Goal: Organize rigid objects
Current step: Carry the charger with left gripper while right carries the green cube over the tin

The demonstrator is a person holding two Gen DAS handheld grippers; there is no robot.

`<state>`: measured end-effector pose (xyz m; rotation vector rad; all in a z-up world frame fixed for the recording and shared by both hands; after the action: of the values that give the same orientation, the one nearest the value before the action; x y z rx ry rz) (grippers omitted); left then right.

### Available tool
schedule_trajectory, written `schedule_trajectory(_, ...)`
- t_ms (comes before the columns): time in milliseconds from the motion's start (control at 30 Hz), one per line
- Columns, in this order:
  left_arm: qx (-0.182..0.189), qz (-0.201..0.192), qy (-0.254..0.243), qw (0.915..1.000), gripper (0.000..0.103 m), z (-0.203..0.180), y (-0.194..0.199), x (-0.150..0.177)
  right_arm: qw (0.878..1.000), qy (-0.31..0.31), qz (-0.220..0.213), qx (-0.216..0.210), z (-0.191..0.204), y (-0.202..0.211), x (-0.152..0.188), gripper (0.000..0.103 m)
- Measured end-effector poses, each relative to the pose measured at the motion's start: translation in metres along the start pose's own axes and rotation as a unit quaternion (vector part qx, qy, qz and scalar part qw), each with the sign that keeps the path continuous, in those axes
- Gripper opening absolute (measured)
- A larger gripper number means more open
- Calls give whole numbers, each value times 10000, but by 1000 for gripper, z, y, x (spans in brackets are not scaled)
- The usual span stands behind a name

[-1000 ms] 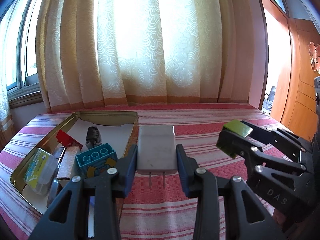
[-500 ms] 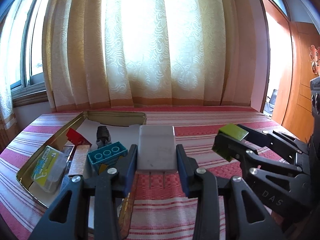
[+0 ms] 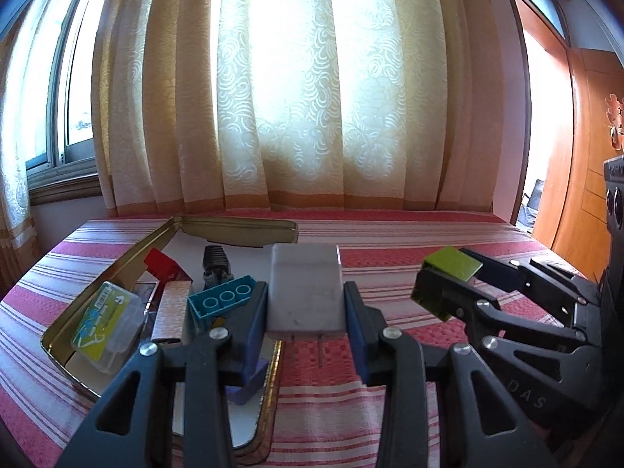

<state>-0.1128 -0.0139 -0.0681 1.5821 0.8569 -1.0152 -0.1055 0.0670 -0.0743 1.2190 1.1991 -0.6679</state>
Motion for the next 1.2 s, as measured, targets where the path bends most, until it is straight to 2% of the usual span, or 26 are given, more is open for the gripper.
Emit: schedule_trajectory(1200, -192, -124, 271, 9994, 37, 40, 12, 1, 9993, 219, -4, -303, 38, -7, -3, 45)
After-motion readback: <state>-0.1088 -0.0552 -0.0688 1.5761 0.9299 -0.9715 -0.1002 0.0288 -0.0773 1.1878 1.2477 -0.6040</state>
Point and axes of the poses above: each gripper's, at about its wrist camera, not at the fingertips, and y roughly against the way its jaws point, z to its left, x to its underside, the point moved 8 cm from there along -y, roughly the way its jaws point, and after that the axes turned 10 degrees about x, right-handed, at the moved point
